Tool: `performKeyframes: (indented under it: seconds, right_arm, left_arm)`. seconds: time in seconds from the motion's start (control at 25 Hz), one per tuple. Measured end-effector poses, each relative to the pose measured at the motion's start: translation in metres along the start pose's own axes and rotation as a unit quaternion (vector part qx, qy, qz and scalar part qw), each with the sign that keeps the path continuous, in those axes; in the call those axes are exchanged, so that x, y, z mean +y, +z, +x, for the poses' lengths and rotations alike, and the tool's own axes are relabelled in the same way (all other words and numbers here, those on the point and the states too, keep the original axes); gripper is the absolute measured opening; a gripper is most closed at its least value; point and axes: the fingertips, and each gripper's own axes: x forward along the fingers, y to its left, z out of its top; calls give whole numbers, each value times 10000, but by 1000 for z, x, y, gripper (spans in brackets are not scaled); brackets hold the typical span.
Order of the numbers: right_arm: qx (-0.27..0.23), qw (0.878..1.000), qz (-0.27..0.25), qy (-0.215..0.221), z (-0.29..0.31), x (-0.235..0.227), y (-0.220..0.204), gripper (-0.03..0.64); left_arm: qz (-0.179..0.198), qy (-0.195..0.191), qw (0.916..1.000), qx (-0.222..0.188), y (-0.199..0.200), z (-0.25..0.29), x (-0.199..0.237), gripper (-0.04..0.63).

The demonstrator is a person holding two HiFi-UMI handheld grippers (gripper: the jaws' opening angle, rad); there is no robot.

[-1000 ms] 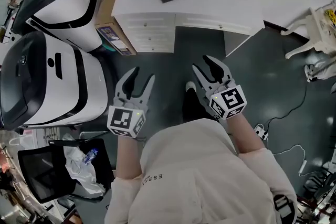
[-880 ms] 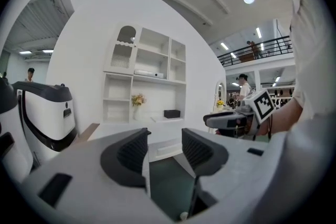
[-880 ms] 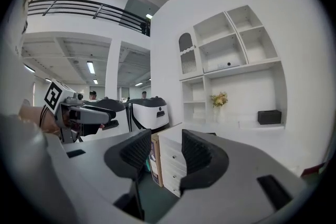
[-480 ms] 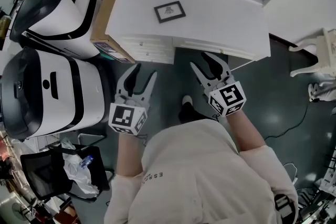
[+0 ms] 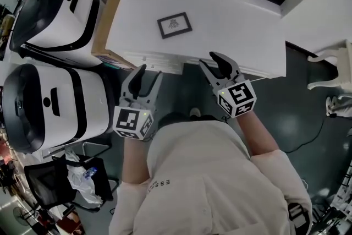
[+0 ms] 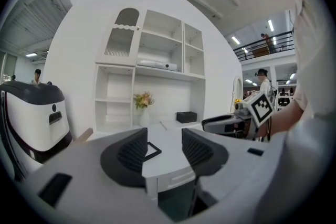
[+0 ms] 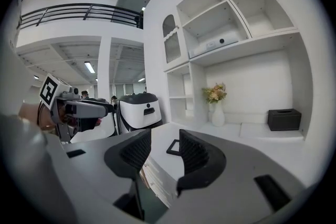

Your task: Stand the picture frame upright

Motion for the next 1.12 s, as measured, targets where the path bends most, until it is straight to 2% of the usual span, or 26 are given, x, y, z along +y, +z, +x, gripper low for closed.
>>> performKeyframes:
  seconds: [0.28, 0.56, 0.76, 0.96, 1.12]
  right_arm:
    - [392, 9992, 110, -41, 55, -19, -11, 176]
    - [998, 9941, 298, -310, 117, -49, -22, 176]
    - [1577, 9854, 461, -450, 165, -66, -46, 176]
    - [2179, 9723, 572, -626, 207, -84, -81, 176]
    - [2495, 9630, 666, -766, 232, -104, -102, 176]
  left_arm:
    - [-106, -54, 9999, 109, -8, 40, 45, 187]
    - [-259, -466, 9984, 212, -11, 98, 96, 187]
    - [-240, -814, 9959, 303, -25, 130, 130, 187]
    - [-420, -1110, 9919, 443, -49, 159, 156, 187]
    - [-310, -1487, 9864, 623, -69, 179, 161, 187]
